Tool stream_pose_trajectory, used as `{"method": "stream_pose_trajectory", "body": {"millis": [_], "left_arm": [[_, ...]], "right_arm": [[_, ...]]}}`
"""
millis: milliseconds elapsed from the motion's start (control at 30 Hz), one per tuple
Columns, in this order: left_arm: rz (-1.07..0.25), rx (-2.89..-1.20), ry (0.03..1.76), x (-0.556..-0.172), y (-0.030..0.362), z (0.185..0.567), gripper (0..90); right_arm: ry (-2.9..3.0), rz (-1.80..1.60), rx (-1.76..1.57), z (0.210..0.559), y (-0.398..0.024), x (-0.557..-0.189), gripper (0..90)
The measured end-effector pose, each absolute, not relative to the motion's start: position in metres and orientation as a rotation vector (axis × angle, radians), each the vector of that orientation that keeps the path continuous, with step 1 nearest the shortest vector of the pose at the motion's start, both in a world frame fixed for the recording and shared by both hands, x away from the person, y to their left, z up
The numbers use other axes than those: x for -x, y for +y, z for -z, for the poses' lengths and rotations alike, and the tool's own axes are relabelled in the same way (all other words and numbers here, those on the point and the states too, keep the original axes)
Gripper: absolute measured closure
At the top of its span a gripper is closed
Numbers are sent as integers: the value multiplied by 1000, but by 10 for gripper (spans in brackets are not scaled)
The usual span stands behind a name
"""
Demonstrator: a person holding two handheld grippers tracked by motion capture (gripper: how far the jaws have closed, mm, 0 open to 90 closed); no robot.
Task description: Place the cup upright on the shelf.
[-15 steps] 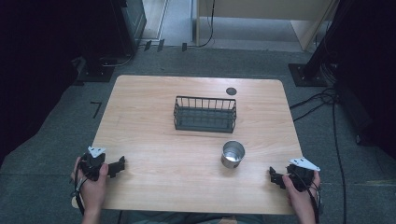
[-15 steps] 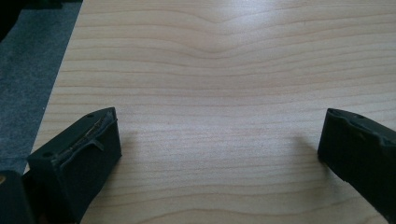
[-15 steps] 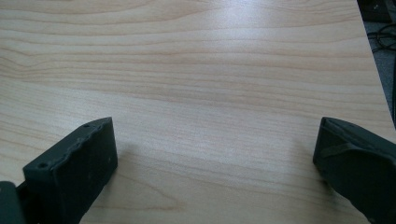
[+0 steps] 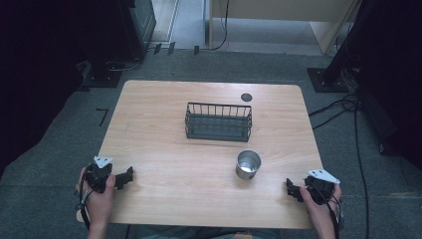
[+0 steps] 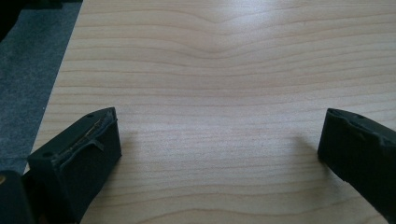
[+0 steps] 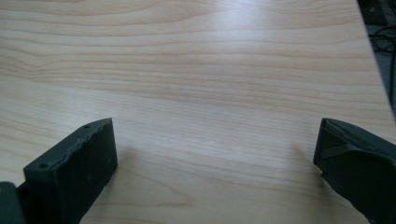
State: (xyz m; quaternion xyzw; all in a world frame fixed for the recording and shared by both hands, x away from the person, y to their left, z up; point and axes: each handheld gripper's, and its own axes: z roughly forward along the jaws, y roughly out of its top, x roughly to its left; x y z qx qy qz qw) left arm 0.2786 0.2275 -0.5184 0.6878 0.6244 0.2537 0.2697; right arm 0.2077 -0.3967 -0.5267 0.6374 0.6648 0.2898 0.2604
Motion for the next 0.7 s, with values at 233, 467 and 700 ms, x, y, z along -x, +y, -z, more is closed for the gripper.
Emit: {"method": "stream_pose_trajectory", "body": {"millis": [233, 467, 700], "left_arm": [[-684, -1854, 1683, -279, 227, 518, 0], [-684, -1854, 1683, -279, 227, 518, 0], [-684, -1854, 1683, -279, 227, 518, 0]], "right_arm": [[1827, -825, -1690, 522, -381, -207, 0], [1862, -860, -1661, 519, -367, -207, 0], [1896, -908, -1630, 515, -352, -208, 0]]}}
